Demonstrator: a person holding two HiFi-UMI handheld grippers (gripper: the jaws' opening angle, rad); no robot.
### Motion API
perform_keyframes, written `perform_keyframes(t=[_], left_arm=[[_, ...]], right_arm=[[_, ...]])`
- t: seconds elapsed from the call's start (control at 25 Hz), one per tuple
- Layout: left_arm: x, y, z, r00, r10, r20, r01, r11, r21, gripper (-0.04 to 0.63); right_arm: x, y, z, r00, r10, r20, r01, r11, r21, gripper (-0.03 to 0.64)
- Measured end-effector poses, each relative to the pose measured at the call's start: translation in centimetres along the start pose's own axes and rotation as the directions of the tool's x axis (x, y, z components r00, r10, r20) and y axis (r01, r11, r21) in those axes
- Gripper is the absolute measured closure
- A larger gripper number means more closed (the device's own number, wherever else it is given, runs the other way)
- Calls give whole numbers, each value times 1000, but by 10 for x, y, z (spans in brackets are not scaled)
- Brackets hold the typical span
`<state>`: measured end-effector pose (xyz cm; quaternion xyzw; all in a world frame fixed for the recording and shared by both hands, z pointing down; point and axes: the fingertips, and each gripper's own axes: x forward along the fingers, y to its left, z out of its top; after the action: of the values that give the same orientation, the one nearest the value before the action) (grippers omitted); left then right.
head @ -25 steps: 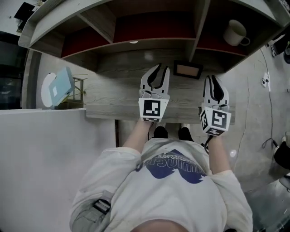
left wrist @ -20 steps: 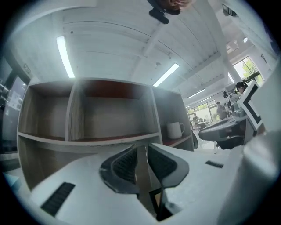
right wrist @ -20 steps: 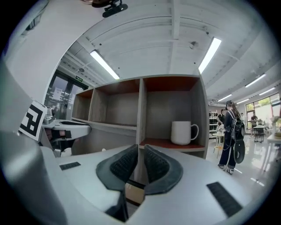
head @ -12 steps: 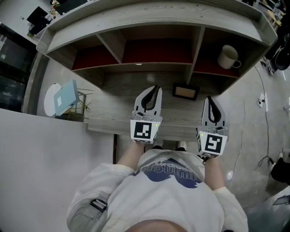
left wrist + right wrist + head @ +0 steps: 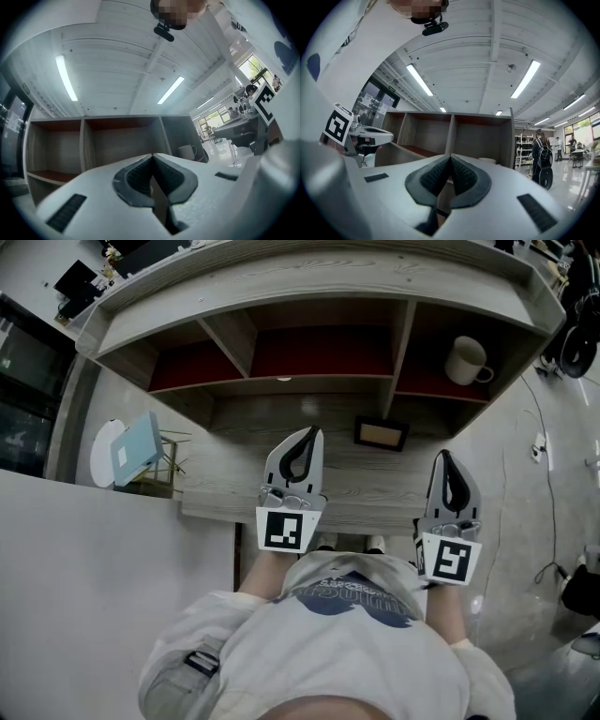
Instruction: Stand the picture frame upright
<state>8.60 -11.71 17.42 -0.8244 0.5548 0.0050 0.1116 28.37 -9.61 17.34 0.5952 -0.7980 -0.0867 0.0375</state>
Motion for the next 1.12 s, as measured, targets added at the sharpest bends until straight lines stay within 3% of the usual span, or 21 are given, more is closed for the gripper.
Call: perform_keyframes(t=[0.2, 0.6, 0.84, 1.12], left_arm=[[-6, 7, 8, 1000, -7, 28, 7, 1000, 5, 591], [-15, 11, 6, 1000, 1, 18, -1, 1000, 27, 591], [-18, 12, 6, 1000, 4, 18, -5, 999, 37, 591], [-20, 18, -2, 1000, 16, 6, -16, 1000, 14, 591]], right_arm=[[-7, -6, 11, 999, 12, 34, -14, 998, 58, 620], [-10, -16, 19, 998, -18, 68, 14, 998, 66, 620], [-9, -9, 15, 999, -12, 34, 12, 1000, -13, 620], [-11, -8, 18, 999, -13, 46, 14, 1000, -22, 620]])
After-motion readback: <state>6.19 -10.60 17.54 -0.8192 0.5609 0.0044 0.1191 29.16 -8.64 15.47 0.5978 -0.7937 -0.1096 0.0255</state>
